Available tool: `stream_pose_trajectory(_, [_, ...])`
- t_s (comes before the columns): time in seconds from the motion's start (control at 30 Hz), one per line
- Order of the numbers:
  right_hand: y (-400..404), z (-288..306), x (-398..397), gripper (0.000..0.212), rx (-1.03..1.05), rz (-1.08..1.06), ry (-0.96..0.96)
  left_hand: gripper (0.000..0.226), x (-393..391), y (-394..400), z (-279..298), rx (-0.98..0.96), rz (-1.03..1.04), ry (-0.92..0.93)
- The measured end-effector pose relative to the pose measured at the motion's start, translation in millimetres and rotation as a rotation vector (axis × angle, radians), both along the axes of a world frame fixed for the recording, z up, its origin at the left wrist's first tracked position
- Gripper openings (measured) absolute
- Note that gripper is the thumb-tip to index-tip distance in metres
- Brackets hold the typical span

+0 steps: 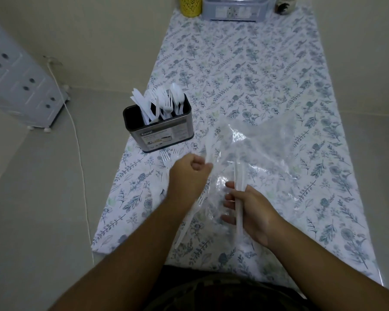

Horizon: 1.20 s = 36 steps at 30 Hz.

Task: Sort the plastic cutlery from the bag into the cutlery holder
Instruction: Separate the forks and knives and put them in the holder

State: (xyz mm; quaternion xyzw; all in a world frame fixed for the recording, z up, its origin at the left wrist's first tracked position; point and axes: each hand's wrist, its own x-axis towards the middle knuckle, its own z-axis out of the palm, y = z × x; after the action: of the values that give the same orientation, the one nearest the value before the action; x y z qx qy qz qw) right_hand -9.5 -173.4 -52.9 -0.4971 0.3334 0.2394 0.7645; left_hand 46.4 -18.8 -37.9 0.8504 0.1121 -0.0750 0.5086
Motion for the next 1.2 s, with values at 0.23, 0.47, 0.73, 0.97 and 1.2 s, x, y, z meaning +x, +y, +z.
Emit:
stream_pose_trajectory(0.23, [23.3, -7.9, 0.9, 0.031, 0.058, 0.065, 0.011, 0.017, -65.7, 5.7, -17.1, 0.115, -0.300, 0.016])
stream_pose_trajectory(0.47, [18.5, -11.9, -4.2, 0.021, -0.019, 0.094, 0.149, 0.023, -36.9, 44.6, -51.7, 0.486, -0.191, 0.137])
stream_pose_trajectory(0.73, [9.5, -12.9, -12.2, 0.013, -0.118, 0.158, 0.115, 0.019, -30.3, 34.9, -57.7, 0.485, -0.237, 0.039])
stream_pose_trajectory(0.97, [11.7, -14.1, -12.8, 0.018, -0.073, 0.131, 0.168, 0.026, -9.8, 33.8, -54.7, 0.659, -0.256, 0.084])
stream_pose_trajectory(1.2, [15.6, -14.2, -13.8, 0.023, -0.088, 0.195, 0.153, 0.031, 2.9, 28.2, -59.5, 0.772, -0.287, 0.085])
